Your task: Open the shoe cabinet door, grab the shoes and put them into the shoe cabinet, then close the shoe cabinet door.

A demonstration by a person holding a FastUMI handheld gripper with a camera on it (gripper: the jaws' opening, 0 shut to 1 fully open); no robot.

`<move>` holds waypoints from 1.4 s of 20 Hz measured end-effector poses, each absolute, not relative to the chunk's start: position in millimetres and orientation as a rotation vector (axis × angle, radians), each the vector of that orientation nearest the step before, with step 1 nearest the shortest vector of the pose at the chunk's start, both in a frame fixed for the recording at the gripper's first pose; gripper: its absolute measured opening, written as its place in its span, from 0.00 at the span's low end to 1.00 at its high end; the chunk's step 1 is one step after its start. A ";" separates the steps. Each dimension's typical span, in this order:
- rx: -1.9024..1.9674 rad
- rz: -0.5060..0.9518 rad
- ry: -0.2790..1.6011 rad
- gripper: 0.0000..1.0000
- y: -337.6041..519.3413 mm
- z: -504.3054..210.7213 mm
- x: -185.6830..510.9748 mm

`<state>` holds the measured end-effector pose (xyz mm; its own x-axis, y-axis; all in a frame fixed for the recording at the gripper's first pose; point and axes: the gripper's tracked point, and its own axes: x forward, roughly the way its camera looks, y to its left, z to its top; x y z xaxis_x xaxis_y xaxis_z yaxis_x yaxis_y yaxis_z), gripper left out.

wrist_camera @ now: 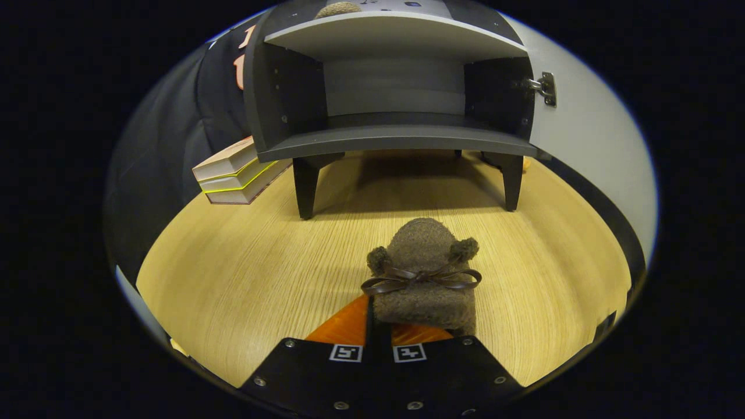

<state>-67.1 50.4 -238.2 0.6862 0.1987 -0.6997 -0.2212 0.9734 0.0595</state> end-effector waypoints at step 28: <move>0.033 0.199 0.543 0.03 -2.0 71.9 15.5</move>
<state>15.5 -2.0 71.9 0.8376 0.1966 -0.5096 -0.1795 0.9802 0.0832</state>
